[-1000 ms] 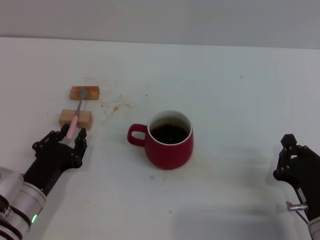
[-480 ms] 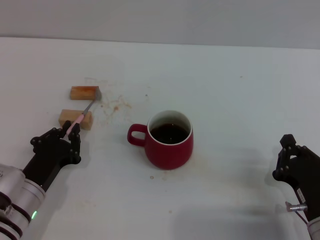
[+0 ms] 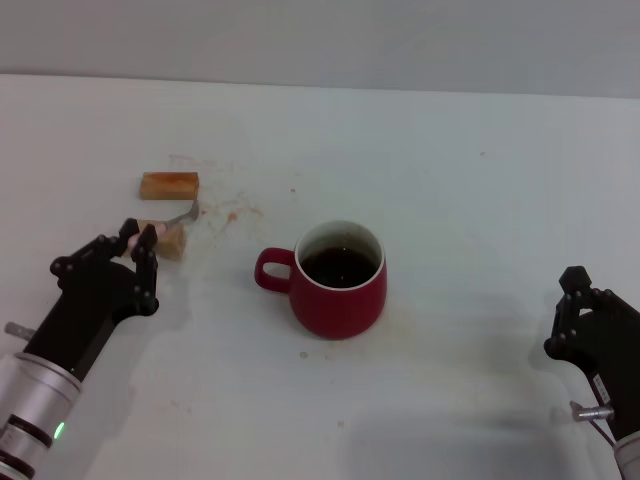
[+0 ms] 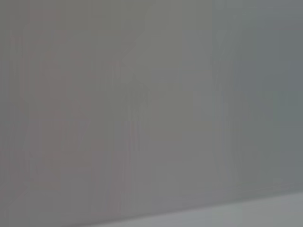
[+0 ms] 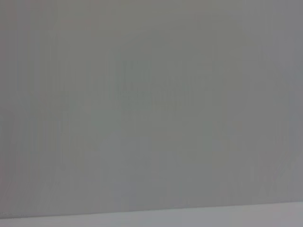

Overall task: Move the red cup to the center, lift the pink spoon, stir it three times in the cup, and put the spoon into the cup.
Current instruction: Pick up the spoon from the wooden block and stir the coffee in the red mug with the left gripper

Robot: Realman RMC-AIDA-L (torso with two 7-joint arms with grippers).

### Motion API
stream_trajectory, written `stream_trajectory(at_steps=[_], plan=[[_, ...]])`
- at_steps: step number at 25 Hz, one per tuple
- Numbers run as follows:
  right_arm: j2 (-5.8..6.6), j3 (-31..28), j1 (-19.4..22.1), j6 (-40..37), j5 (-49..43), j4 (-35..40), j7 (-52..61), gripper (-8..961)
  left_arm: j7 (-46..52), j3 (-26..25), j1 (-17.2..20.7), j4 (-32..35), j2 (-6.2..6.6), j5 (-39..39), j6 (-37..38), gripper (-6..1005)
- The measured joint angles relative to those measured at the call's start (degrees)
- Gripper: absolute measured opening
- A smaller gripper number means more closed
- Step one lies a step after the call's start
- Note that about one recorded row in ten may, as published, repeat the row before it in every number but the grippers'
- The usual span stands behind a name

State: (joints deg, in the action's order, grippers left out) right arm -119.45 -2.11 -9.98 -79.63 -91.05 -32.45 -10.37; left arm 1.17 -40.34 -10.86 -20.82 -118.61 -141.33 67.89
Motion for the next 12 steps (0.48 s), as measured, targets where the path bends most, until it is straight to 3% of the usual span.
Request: stream_trajectory(at_steps=[12], plan=[[0.00,-0.01,0.09,0.00,-0.01,0.09,0.01,-1,0.85,-0.73,-0.91,-2.72,0.43,0.04,11.47,144]])
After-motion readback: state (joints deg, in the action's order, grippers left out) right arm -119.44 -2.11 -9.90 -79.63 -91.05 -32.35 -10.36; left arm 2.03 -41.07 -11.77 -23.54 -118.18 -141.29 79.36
